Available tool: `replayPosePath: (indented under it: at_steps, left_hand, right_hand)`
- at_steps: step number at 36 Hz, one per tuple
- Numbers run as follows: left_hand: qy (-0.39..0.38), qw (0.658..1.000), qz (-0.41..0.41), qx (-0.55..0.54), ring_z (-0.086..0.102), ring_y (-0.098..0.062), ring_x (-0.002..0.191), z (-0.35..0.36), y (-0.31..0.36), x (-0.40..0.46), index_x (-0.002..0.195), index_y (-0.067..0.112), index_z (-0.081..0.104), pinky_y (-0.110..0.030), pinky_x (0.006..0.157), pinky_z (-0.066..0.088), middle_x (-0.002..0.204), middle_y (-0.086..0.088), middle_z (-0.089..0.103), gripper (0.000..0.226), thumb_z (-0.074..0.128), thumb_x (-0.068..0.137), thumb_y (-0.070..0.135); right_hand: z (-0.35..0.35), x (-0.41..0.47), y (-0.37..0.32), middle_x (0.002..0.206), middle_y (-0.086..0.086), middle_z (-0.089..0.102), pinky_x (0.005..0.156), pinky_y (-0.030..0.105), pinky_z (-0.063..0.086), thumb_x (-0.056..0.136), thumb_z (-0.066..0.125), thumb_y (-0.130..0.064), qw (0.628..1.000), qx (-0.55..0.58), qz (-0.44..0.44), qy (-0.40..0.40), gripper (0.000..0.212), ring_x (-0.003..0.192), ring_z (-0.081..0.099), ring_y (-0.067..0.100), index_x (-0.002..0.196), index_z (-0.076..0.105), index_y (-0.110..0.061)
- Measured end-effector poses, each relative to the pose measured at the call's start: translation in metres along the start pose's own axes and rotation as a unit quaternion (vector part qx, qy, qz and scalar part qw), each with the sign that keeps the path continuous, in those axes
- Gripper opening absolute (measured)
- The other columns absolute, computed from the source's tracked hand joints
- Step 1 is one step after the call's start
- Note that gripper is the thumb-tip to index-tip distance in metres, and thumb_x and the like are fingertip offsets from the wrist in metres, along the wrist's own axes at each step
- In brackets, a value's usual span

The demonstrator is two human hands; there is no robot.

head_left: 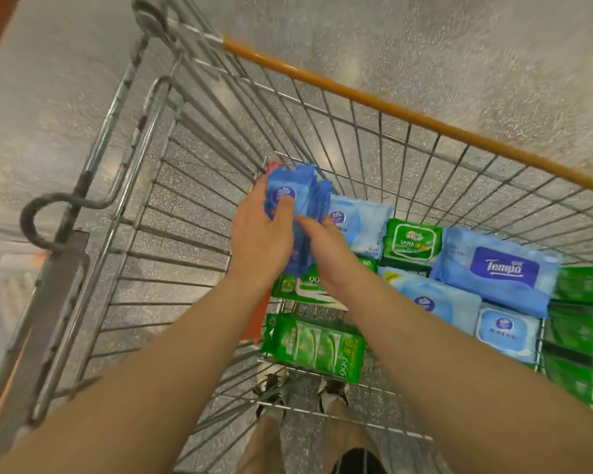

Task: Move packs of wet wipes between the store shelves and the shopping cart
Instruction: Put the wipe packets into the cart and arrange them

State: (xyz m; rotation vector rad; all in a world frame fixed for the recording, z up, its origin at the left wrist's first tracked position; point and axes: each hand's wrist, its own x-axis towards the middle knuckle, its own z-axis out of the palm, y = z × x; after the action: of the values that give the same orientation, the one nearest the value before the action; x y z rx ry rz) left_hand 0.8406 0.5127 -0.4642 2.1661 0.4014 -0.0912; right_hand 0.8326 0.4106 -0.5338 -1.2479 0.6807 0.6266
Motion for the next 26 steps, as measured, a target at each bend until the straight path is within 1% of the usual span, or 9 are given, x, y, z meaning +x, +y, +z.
replayPosePath:
  at_steps: [3, 6, 10, 12, 15, 18, 21, 24, 26]
  left_hand:
    - [-0.010, 1.000, 0.009, 0.016, 0.065, -0.008, 0.094, -0.006, 0.003, -0.004, 0.118, 0.032, 0.062, -0.037, 0.087, 0.053, 0.101, 0.010, 0.069, 0.024, 0.052, 0.097, 0.036]
    - [-0.039, 0.999, -0.003, 0.031, 0.068, -0.013, 0.088, -0.013, 0.009, -0.006, 0.109, 0.031, 0.063, -0.041, 0.082, 0.055, 0.095, 0.007, 0.071, 0.022, 0.051, 0.095, 0.043]
    - [-0.071, 0.995, -0.007, 0.064, 0.068, -0.013, 0.085, -0.027, 0.031, -0.015, 0.099, 0.031, 0.061, -0.041, 0.082, 0.055, 0.091, 0.007, 0.072, 0.022, 0.048, 0.094, 0.048]
    - [-0.091, 0.992, 0.003, 0.085, 0.068, -0.012, 0.082, -0.037, 0.045, -0.023, 0.097, 0.031, 0.062, -0.039, 0.079, 0.055, 0.088, 0.008, 0.071, 0.028, 0.045, 0.091, 0.052]
    - [-0.118, 0.985, 0.033, 0.118, 0.066, -0.015, 0.082, -0.052, 0.069, -0.038, 0.098, 0.027, 0.065, -0.038, 0.077, 0.054, 0.086, 0.007, 0.070, 0.033, 0.046, 0.090, 0.052]
    - [-0.138, 0.980, 0.041, 0.138, 0.062, -0.014, 0.092, -0.067, 0.099, -0.052, 0.116, 0.024, 0.064, -0.032, 0.079, 0.047, 0.102, 0.009, 0.067, 0.034, 0.051, 0.097, 0.049]
    - [-0.147, 0.972, 0.055, 0.176, 0.059, -0.020, 0.104, -0.082, 0.123, -0.064, 0.128, 0.015, 0.058, -0.027, 0.080, 0.036, 0.114, -0.001, 0.064, 0.061, 0.047, 0.092, 0.063]
    - [-0.167, 0.967, 0.069, 0.181, 0.045, -0.020, 0.136, -0.099, 0.145, -0.078, 0.148, 0.020, 0.043, -0.039, 0.111, 0.037, 0.149, -0.002, 0.049, 0.098, 0.033, 0.074, 0.082]
    - [-0.171, 0.961, 0.096, 0.195, 0.043, -0.019, 0.139, -0.107, 0.163, -0.088, 0.151, 0.023, 0.039, -0.044, 0.115, 0.036, 0.152, -0.001, 0.045, 0.095, 0.038, 0.077, 0.082]
  right_hand:
    - [-0.009, -0.025, -0.017, 0.130, -0.010, 0.062, 0.075, 0.021, 0.050, 0.100, 0.060, -0.028, 0.999, -0.040, -0.005, 0.010, 0.047, 0.105, 0.068, 0.008, 0.144, 0.046, -0.019]
    - [-0.018, -0.049, -0.037, 0.110, -0.015, 0.053, 0.088, 0.026, 0.037, 0.104, 0.053, -0.029, 0.995, -0.092, 0.009, 0.024, 0.032, 0.097, 0.050, 0.008, 0.135, 0.044, -0.031]
    - [-0.028, -0.078, -0.059, 0.106, -0.001, 0.061, 0.071, 0.032, 0.039, 0.099, 0.051, -0.035, 0.971, -0.231, -0.009, 0.063, 0.024, 0.094, 0.057, 0.019, 0.109, 0.062, -0.016]
    - [-0.037, -0.093, -0.069, 0.127, 0.001, 0.061, 0.090, 0.034, 0.043, 0.100, 0.051, -0.037, 0.964, -0.256, -0.029, 0.072, 0.031, 0.121, 0.056, 0.026, 0.121, 0.064, -0.017]
    - [-0.052, -0.122, -0.089, 0.161, 0.001, 0.039, 0.115, 0.034, 0.030, 0.104, 0.047, -0.041, 0.943, -0.316, -0.063, 0.082, 0.056, 0.146, 0.038, 0.022, 0.155, 0.041, -0.018]
    - [-0.069, -0.151, -0.106, 0.162, 0.003, 0.037, 0.115, 0.033, 0.030, 0.105, 0.047, -0.041, 0.904, -0.405, -0.112, 0.074, 0.058, 0.147, 0.038, 0.023, 0.157, 0.036, -0.018]
    - [-0.082, -0.182, -0.121, 0.162, 0.006, 0.036, 0.116, 0.032, 0.030, 0.106, 0.048, -0.039, 0.869, -0.468, -0.146, 0.075, 0.059, 0.146, 0.038, 0.025, 0.157, 0.035, -0.015]
    - [-0.094, -0.214, -0.133, 0.158, 0.005, 0.043, 0.114, 0.029, 0.031, 0.105, 0.049, -0.038, 0.831, -0.518, -0.183, 0.092, 0.054, 0.144, 0.042, 0.024, 0.154, 0.041, -0.018]
    - [-0.101, -0.240, -0.143, 0.156, 0.002, 0.047, 0.113, 0.030, 0.034, 0.105, 0.049, -0.041, 0.818, -0.527, -0.204, 0.109, 0.051, 0.141, 0.045, 0.023, 0.152, 0.045, -0.024]
